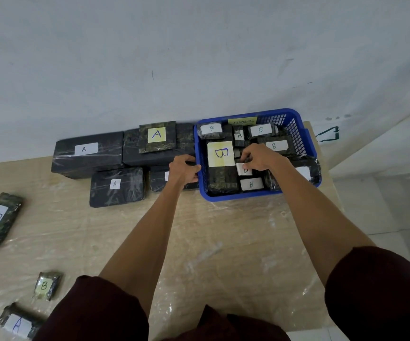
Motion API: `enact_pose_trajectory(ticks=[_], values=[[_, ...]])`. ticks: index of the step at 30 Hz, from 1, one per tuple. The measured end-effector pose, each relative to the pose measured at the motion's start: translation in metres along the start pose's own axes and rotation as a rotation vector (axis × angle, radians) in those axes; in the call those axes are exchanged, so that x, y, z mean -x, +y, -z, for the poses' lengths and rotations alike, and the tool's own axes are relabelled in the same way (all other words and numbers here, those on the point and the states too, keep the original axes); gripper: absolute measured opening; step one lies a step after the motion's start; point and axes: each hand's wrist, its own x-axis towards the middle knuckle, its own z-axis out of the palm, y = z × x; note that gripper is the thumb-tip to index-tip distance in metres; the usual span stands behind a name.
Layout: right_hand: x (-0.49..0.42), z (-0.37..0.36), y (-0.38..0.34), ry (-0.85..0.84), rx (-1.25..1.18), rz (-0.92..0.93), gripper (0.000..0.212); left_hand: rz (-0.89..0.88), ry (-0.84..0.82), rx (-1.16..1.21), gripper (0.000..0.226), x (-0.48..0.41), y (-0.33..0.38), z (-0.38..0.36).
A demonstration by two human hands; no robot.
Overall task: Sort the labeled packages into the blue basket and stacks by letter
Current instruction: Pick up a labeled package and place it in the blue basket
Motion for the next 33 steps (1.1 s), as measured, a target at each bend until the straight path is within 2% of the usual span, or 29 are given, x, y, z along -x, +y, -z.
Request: enact_pose_trajectory(ticks=[11, 18, 23, 27, 29, 33], values=[[0.016, 0.007, -0.024, 0.049, 0.005, 0.022, 0.022, -0.013, -0.046, 0.008, 0.030, 0.012, -0.002, 0.020], [0.013, -0.015, -0.105, 0.159, -0.015, 0.107, 0.022, -0.063, -0.023, 0.031, 0.016, 0.020, -0.022, 0.076], [0.003, -0.062, -0.191, 0.324, -0.006, 0.179, 0.013, -0.170, 0.043, -0.047, 0.013, 0.018, -0.068, 0.171], [-0.008, -0.123, -0.273, 0.485, -0.012, 0.163, 0.013, -0.282, 0.093, -0.243, 0.017, 0.015, -0.119, 0.277], [-0.014, -0.158, -0.316, 0.488, 0.001, 0.182, 0.013, -0.325, 0.120, -0.325, 0.020, 0.011, -0.144, 0.329], [-0.021, -0.229, -0.392, 0.376, 0.010, 0.172, 0.013, -0.324, 0.179, -0.417, 0.022, 0.002, -0.192, 0.417]])
